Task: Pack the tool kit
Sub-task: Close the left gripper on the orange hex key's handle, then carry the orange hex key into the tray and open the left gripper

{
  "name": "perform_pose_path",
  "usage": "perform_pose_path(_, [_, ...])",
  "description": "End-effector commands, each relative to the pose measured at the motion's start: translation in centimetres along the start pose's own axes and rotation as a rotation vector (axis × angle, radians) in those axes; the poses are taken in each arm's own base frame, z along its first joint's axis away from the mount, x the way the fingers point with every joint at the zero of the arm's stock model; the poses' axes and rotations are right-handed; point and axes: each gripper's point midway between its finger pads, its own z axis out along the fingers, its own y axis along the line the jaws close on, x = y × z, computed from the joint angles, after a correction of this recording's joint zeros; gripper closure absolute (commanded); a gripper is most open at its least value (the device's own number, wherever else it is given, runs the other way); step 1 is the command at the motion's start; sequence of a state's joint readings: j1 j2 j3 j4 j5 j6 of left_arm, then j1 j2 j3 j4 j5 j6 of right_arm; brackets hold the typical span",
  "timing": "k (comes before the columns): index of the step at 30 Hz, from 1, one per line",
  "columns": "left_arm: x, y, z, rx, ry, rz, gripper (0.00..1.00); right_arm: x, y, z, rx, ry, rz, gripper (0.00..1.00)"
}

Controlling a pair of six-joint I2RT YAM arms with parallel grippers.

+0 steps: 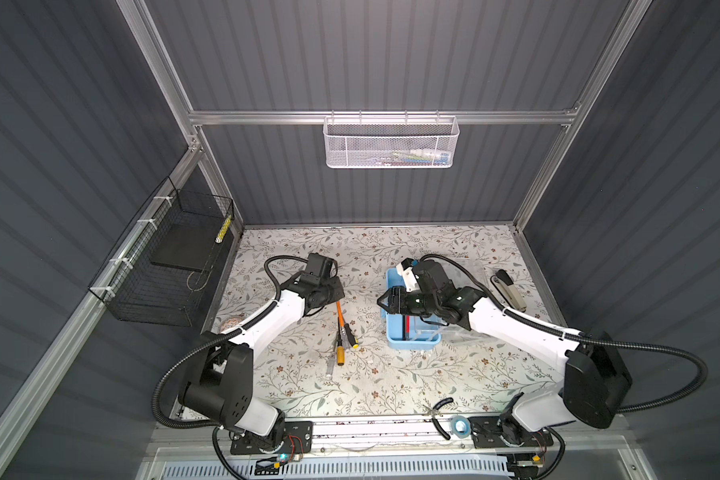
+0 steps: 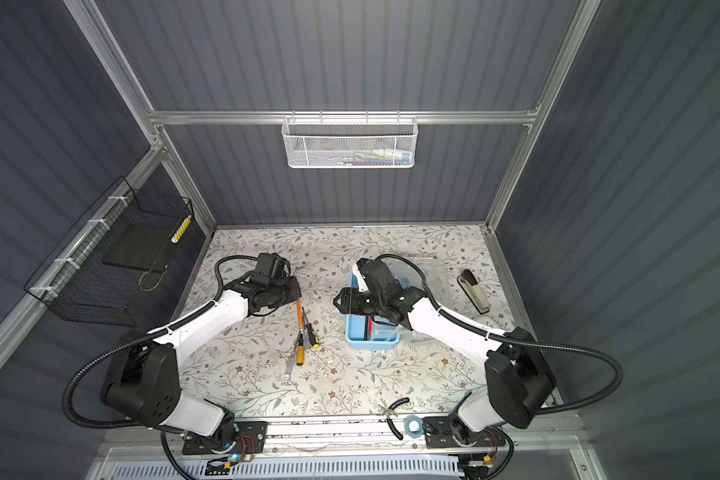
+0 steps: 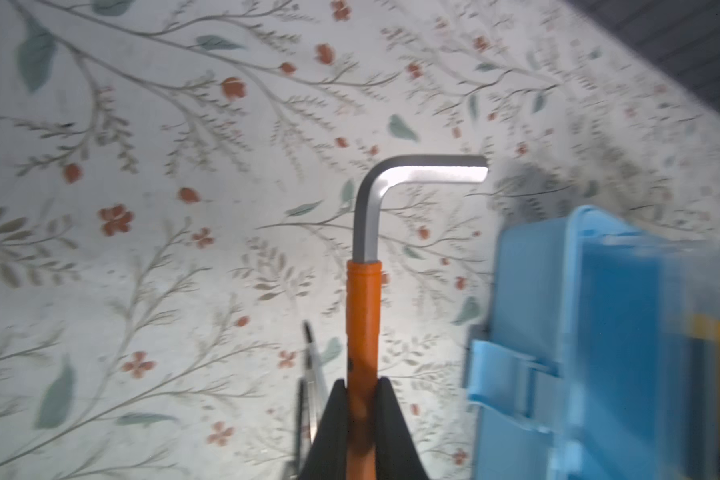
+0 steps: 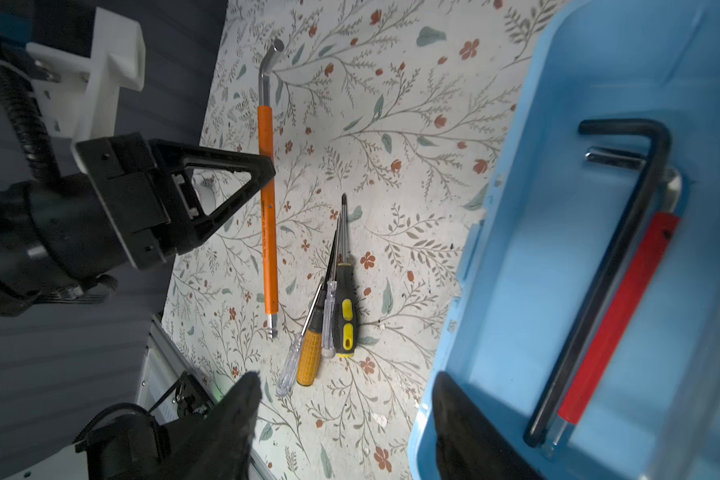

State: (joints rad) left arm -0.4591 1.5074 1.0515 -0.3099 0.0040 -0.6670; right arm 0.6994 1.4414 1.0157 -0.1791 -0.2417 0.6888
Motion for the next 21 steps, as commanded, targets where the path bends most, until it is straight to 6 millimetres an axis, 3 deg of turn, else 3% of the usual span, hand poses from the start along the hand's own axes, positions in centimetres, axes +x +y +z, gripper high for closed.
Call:
perform_pose_path(1, [-0.4,-7.7,-1.1,0.223,-0.001,-0.009,1.00,-1.7,-1.1,-2.0,0.015,-0.112,0.042,0.33])
perform_pose_path(6, [1.5,-13.6,-0.3,0.361,0.051,0.014,1.00,-2.7,-2.6,-4.4,0.031,-0.193,0.075,0.33])
perform_pose_path(9, [2.8,-15.7,0.6,0.393,0.087,0.040,1.00,-2.9,-3.2,-5.2,0.039,-0.214,0.081,0.33])
perform_pose_path(21, [5.3,-16.6,3.7,0.362,0.152,0.066,1.00,-2.2,-4.0,-5.2,0.044,-0.206,0.095,0.33])
